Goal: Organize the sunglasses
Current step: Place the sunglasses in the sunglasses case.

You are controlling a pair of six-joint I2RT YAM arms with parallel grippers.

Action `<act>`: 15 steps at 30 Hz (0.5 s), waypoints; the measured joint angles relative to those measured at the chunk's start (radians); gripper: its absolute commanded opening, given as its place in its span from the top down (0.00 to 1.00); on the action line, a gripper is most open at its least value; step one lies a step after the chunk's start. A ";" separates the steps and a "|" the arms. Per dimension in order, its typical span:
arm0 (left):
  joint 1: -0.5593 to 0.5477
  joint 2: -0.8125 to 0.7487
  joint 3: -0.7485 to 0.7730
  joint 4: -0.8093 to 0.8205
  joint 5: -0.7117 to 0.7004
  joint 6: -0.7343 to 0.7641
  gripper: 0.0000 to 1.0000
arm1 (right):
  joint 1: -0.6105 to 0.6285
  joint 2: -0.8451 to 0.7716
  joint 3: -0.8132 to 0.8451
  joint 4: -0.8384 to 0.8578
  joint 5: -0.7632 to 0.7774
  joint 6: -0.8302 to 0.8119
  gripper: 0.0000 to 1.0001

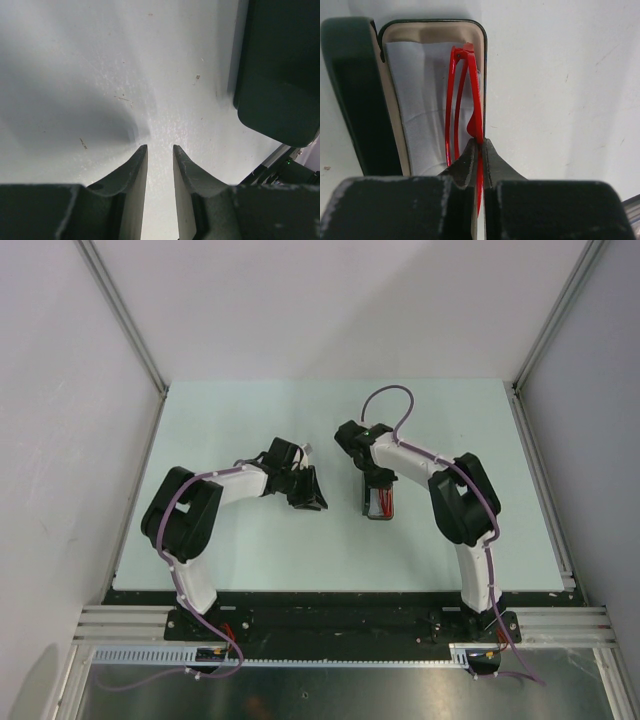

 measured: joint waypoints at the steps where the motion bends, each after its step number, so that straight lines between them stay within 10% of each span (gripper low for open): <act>1: 0.000 0.000 0.000 0.000 0.000 0.000 0.68 | 0.000 0.005 0.000 0.000 0.004 0.004 1.00; 15: 0.000 0.000 0.000 0.000 0.006 0.000 0.68 | 0.003 0.014 0.003 0.005 0.005 0.018 0.81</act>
